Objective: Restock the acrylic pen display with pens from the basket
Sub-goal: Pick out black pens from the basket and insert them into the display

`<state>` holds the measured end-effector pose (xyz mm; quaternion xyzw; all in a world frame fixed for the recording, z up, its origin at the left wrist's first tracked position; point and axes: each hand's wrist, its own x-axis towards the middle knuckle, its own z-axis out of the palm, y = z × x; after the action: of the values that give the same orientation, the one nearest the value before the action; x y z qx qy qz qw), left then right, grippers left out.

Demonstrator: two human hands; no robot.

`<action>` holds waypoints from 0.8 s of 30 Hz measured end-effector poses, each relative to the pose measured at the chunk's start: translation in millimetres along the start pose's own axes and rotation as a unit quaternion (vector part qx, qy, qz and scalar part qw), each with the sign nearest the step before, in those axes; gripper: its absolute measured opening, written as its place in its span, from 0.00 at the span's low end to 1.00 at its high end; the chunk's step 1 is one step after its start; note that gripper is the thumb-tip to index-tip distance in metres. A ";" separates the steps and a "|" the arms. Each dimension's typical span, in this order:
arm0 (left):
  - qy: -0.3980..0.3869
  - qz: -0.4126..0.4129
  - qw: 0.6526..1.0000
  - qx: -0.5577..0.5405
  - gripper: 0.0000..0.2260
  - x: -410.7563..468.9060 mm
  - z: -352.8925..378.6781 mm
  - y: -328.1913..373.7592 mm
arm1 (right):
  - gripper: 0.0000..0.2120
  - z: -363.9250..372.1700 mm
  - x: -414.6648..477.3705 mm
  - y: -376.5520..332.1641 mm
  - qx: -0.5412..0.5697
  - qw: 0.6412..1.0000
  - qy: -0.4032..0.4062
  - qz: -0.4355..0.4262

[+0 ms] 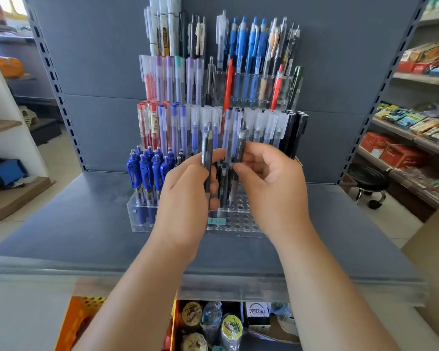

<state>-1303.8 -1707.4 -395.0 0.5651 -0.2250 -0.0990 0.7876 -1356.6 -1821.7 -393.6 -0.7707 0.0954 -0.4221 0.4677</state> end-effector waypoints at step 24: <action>-0.031 0.009 0.993 0.113 0.13 -6.6 -8.1 8.7 | 0.11 18.5 -7.6 29.3 -0.096 0.995 0.002 0.025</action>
<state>-1306.7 -1694.9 -390.5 0.6447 -0.2644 -0.0833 0.7124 -1340.4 -1821.7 -425.2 -0.8085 0.1560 -0.4007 0.4018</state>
